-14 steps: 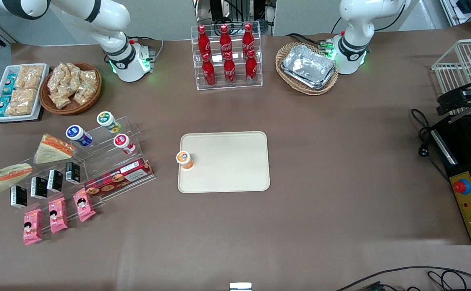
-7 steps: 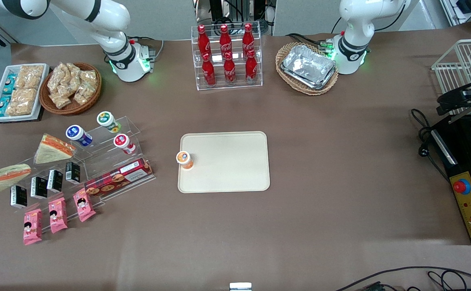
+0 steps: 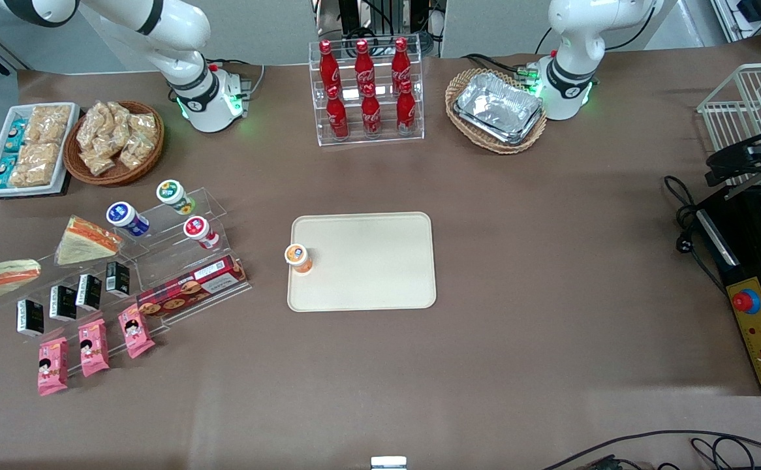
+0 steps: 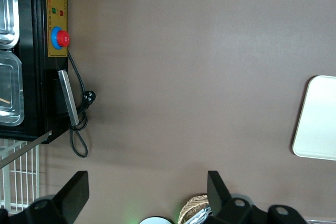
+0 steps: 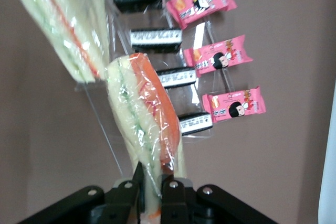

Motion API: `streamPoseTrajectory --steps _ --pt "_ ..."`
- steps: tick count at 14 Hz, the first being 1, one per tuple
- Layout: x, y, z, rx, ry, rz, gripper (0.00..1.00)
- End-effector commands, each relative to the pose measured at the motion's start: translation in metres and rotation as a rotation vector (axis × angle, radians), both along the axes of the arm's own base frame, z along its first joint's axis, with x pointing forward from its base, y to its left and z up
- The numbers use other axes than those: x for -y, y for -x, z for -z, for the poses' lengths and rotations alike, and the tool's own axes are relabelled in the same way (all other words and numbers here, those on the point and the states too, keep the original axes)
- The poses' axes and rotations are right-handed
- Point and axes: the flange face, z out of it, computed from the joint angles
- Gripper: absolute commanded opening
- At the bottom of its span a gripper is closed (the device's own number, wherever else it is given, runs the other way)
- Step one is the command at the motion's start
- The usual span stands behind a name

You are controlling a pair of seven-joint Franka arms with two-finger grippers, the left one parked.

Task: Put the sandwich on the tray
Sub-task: 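Close the right gripper on the sandwich and lift it from the rack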

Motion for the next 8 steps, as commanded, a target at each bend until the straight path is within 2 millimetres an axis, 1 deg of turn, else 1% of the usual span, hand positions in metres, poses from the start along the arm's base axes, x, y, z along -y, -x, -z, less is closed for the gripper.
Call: streamPoseTrajectory --steps 1,3,5,7,8 --pt "-0.04 -0.017 -0.029 -0.067 0.016 0.131 0.0" --pt "-0.048 -0.017 -0.03 -0.089 0.002 0.199 0.0" --pt "-0.073 -0.024 -0.037 -0.097 -0.002 0.262 0.0" --pt "-0.084 -0.024 -0.034 -0.139 -0.022 0.373 0.0" --pt "-0.097 -0.027 -0.034 -0.15 -0.026 0.398 0.0"
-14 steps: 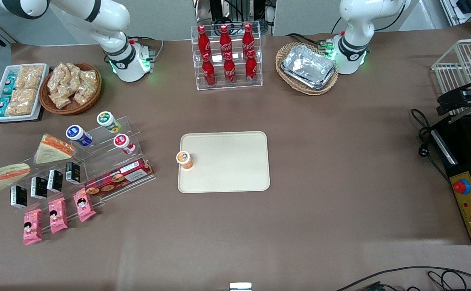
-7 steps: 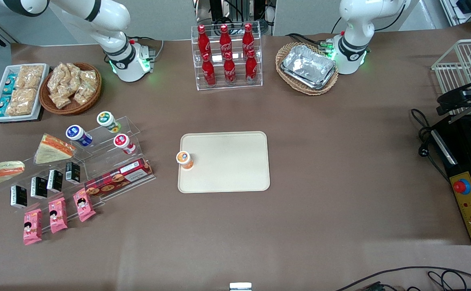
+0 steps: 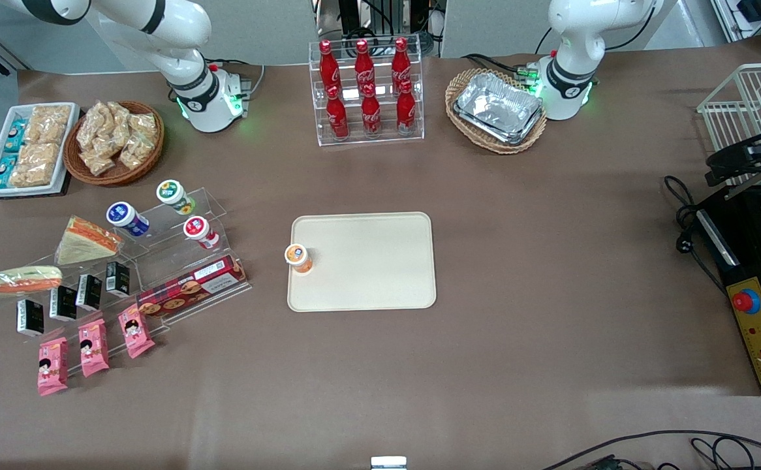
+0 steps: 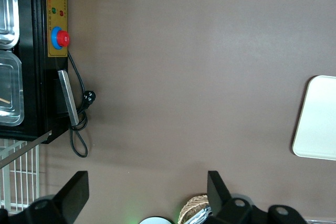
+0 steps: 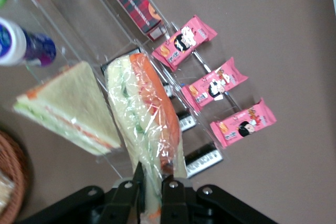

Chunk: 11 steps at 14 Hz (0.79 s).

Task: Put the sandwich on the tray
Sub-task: 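Close the right gripper on the sandwich and lift it from the rack, then carry the held sandwich over to the beige tray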

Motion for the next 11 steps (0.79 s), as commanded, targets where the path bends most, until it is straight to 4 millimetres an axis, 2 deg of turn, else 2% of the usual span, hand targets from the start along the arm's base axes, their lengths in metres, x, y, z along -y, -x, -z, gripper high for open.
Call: streamPoseTrajectory --steps 1,4,7,11 --pt "-0.024 -0.001 -0.009 -0.044 -0.007 0.124 0.0" --pt "-0.053 -0.006 -0.019 -0.053 -0.006 0.22 0.0" --pt "-0.088 -0.016 -0.02 -0.058 0.0 0.247 0.0" --pt "-0.153 -0.031 -0.019 -0.056 0.005 0.261 0.0"
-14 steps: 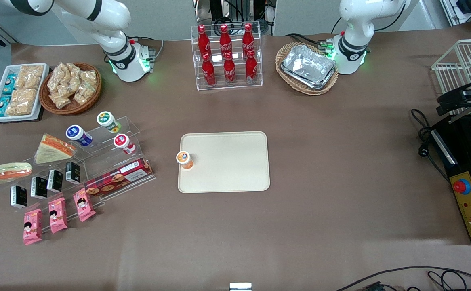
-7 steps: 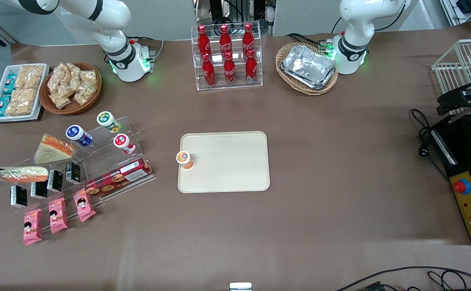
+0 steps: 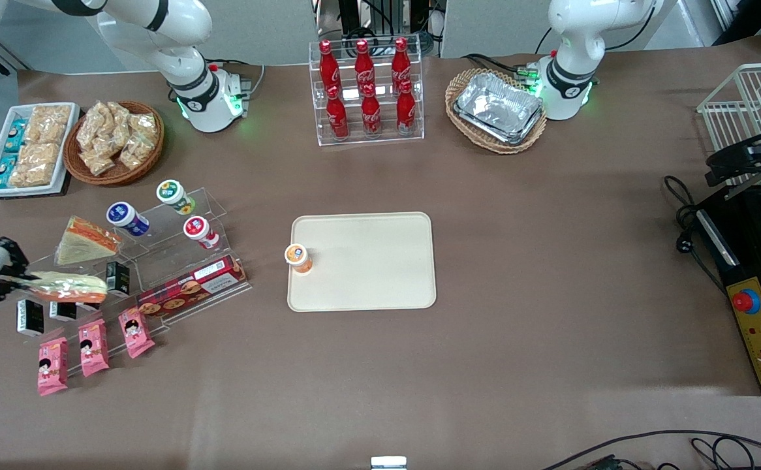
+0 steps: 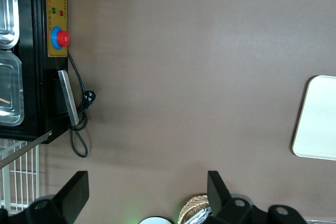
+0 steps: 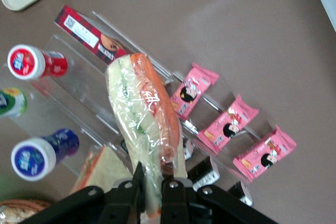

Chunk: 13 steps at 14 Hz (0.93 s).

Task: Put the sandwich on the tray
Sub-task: 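Carry the held sandwich over to the beige tray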

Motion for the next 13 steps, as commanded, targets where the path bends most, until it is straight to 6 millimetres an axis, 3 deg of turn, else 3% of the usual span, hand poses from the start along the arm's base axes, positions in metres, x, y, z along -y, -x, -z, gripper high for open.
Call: streamPoseTrajectory --steps 1,9,13 --pt "-0.06 -0.009 -0.006 -0.005 0.01 0.002 0.0" --pt "-0.186 -0.019 0.009 -0.019 0.025 0.016 0.0" --pt "-0.262 -0.016 0.019 -0.011 0.002 0.053 0.0"
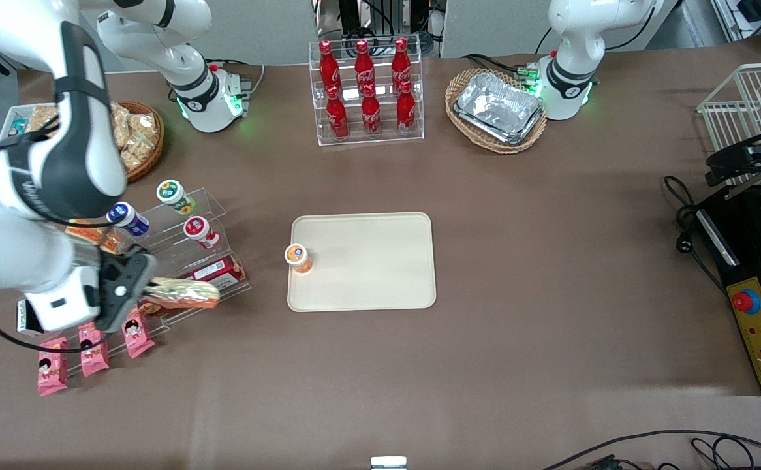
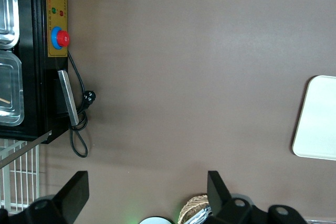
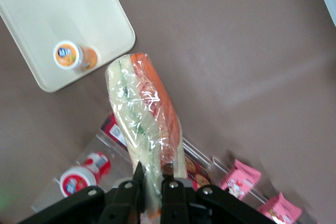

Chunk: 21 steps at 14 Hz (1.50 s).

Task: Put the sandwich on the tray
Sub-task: 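Carry the held sandwich over to the beige tray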

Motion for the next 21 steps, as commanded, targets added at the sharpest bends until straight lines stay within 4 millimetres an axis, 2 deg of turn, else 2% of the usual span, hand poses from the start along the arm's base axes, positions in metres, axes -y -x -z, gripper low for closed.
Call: streamPoseTrajectory --steps 1,2,5,7,10,13,16,19,21 --pt "-0.057 0.006 0.006 -0.012 -0.026 0.085 0.0" --pt "-0.07 0.007 0.011 -0.025 -0.033 0.111 0.0" --pt "-0.132 0.017 0.02 0.001 -0.037 0.098 0.0" --pt "-0.16 0.019 0.037 0.016 -0.035 0.069 0.0" --pt "-0.22 0.029 0.058 0.069 -0.039 -0.007 0.0" --pt "-0.249 0.032 0.088 0.082 -0.03 -0.022 0.0" --pt "-0.29 0.047 0.12 0.086 -0.004 -0.006 0.0" --pt "-0.316 0.053 0.148 0.121 0.0 -0.001 0.0" --pt "-0.323 0.053 0.163 0.141 0.004 -0.017 0.0"
